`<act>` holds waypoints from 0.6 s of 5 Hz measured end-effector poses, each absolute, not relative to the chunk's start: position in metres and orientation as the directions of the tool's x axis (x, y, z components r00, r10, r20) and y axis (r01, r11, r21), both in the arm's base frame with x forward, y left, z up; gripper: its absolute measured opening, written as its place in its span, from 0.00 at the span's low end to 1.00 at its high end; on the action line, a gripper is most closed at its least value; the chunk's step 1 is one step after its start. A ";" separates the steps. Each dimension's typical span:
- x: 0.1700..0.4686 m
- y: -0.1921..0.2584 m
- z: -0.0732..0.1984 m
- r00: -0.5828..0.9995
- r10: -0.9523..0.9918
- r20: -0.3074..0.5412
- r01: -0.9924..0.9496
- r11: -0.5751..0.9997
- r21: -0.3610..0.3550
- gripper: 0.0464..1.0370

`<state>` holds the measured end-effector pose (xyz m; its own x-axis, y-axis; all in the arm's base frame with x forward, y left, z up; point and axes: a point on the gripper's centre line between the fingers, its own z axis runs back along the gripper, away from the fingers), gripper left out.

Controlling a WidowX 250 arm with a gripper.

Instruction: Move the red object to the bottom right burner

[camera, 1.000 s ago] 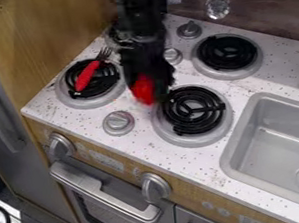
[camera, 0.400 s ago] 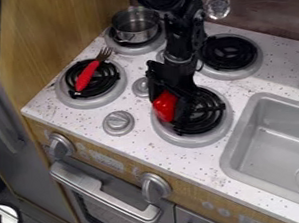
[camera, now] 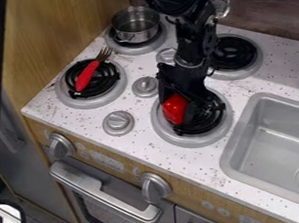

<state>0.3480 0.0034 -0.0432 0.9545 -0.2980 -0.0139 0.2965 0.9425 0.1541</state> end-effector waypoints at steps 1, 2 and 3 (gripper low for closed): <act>0.343 0.001 -0.043 0.960 -0.278 -0.023 0.279 0.951 0.136 0.85; 0.335 -0.001 -0.043 0.967 -0.250 -0.041 0.253 0.960 0.117 0.97; 0.342 0.001 -0.013 0.979 -0.200 0.044 0.195 0.975 0.105 0.96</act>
